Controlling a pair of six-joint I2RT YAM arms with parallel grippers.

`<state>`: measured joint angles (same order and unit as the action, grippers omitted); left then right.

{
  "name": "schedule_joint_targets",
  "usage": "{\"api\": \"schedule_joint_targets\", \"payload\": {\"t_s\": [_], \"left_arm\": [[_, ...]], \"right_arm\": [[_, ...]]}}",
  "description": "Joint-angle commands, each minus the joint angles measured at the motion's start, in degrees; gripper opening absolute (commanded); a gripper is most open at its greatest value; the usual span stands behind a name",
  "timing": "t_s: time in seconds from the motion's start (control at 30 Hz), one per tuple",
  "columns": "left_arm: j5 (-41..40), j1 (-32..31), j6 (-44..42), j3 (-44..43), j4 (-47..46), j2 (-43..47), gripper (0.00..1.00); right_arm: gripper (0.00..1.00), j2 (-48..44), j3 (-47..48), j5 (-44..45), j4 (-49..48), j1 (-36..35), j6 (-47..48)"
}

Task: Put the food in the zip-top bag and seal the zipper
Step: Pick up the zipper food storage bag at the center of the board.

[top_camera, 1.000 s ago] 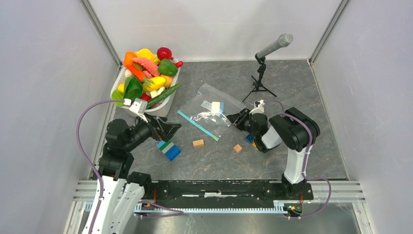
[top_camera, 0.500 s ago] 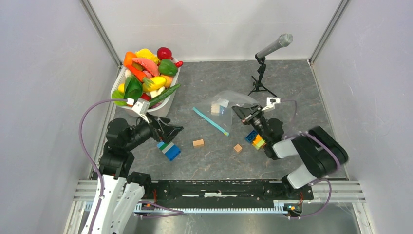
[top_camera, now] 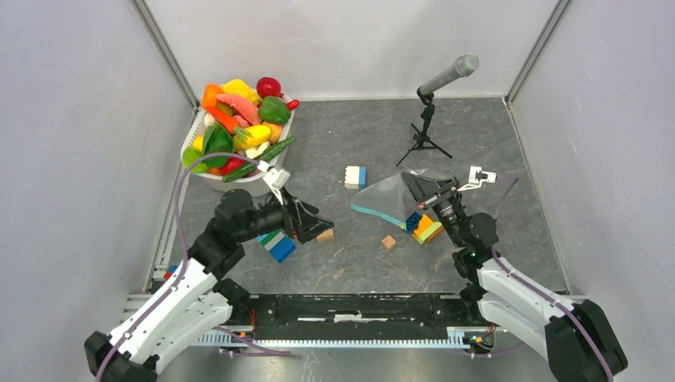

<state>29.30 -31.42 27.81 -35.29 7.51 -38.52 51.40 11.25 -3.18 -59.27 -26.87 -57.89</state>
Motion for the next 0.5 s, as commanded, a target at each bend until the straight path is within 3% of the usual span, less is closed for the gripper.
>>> {"api": "schedule_joint_targets", "payload": {"t_s": [0.0, 0.23, 0.47], "left_arm": [[-7.94, -5.55, 6.25, 3.51, -11.07, -3.46, 0.92], [-17.91, -16.05, -10.07, -1.45, -2.70, -10.36, 0.89], [-33.09, -28.28, -27.65, 2.42, -14.11, -14.95, 0.90]], "right_arm": [[0.00, -4.99, 1.54, 2.03, 12.20, 0.14, 2.31], [0.00, -8.30, 5.21, 1.52, 22.61, 0.18, 4.13], [0.00, -7.19, 7.74, -0.66, 27.44, 0.15, 4.19]]}}
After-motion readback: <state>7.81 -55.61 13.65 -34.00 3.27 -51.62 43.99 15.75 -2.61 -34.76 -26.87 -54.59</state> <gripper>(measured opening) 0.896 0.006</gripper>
